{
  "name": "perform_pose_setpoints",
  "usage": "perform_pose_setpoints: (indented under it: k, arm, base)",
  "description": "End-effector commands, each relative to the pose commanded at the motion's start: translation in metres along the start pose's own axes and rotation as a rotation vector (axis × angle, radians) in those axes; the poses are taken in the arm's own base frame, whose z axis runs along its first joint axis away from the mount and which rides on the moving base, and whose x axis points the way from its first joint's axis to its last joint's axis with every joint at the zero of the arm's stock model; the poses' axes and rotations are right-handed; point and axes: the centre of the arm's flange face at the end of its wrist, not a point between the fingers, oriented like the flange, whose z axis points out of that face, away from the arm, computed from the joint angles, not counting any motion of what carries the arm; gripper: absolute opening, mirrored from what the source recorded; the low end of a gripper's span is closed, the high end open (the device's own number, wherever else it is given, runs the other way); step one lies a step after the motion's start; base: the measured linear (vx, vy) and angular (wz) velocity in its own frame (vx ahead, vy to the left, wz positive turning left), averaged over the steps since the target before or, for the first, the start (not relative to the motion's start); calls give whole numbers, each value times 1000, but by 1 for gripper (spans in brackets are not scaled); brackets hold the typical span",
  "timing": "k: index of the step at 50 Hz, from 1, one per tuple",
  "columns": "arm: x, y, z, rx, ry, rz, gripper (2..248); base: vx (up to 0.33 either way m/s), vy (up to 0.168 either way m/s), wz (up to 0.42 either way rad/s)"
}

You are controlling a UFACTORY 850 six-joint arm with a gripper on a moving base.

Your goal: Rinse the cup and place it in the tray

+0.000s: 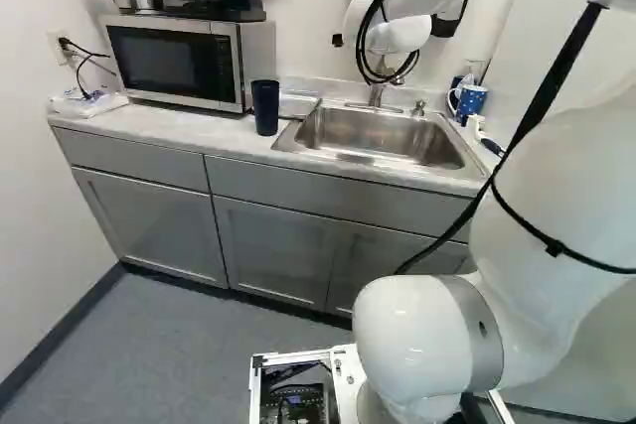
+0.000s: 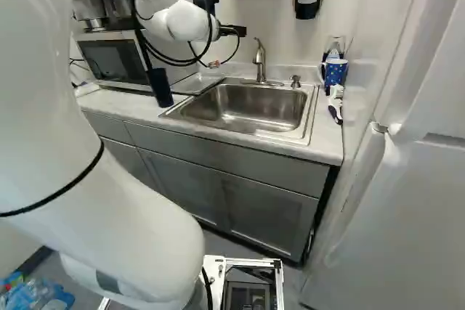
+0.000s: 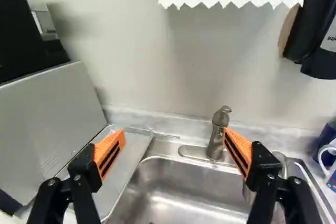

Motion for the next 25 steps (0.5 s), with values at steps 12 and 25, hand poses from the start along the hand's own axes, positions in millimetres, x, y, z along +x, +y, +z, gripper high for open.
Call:
perform_pose_setpoints:
  k: [12,25]
  arm:
    - [0,10,19,-20,-42,11,247]
    - [-1,16,39,-34,-89,21,247]
  base:
    - [0,0,0]
    - [0,0,0]
